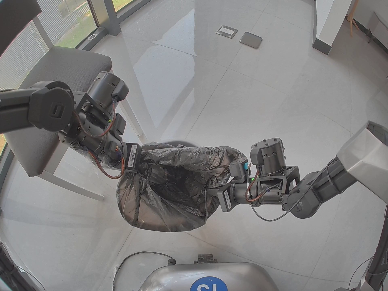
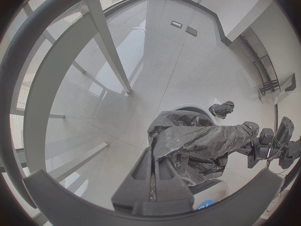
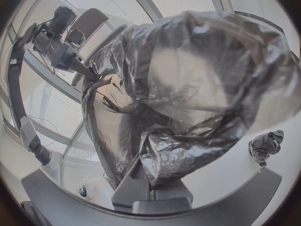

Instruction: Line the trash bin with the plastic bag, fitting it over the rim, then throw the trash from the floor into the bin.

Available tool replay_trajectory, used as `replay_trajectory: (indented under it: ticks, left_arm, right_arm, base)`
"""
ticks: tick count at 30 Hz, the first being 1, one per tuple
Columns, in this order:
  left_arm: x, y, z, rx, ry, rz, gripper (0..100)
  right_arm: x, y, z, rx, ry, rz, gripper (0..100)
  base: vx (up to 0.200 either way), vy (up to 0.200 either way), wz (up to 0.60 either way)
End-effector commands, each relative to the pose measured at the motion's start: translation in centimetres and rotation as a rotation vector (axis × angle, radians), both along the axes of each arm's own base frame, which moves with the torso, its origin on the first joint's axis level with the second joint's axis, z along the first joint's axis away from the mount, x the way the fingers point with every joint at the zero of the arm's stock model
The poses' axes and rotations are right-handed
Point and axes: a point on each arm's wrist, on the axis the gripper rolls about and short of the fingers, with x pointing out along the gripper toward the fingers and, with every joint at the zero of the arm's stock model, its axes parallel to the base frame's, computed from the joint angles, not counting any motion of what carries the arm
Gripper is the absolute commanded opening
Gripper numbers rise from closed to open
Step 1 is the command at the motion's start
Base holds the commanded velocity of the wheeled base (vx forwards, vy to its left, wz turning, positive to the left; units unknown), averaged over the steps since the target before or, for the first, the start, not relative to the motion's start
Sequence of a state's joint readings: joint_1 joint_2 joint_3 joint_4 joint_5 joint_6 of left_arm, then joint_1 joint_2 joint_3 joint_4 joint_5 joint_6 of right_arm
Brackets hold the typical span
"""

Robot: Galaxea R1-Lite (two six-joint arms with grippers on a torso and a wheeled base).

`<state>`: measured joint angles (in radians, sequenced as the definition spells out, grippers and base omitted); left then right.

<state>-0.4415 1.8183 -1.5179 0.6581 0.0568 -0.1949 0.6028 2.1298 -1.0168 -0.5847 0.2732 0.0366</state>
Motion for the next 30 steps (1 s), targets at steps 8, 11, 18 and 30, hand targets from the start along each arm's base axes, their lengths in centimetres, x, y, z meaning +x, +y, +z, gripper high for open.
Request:
replay_trajectory:
  ticks: [8, 11, 18, 30]
  left_arm:
    - [2.5, 0.4, -1.0, 0.004, -0.042, 0.039, 0]
    - [3.4, 0.6, -1.3, 0.011, -0.058, 0.043, 0]
    - [5.1, 2.2, 0.1, -0.008, -0.134, 0.094, 0]
    - [5.6, 1.6, 0.1, -0.027, -0.167, 0.089, 0]
  right_arm:
    - [1.3, -2.7, -0.3, -0.014, 0.006, -0.072, 0]
    - [1.5, -2.8, -0.2, -0.011, 0.005, -0.081, 0]
    - [1.7, -2.7, 0.2, 0.001, -0.021, -0.081, 0]
    - [1.9, -3.0, 0.4, 0.006, -0.033, -0.092, 100]
  base:
    - [0.000, 0.000, 0.00]
    - [0.000, 0.000, 0.00]
    - [0.000, 0.000, 0.00]
    - [0.000, 0.000, 0.00]
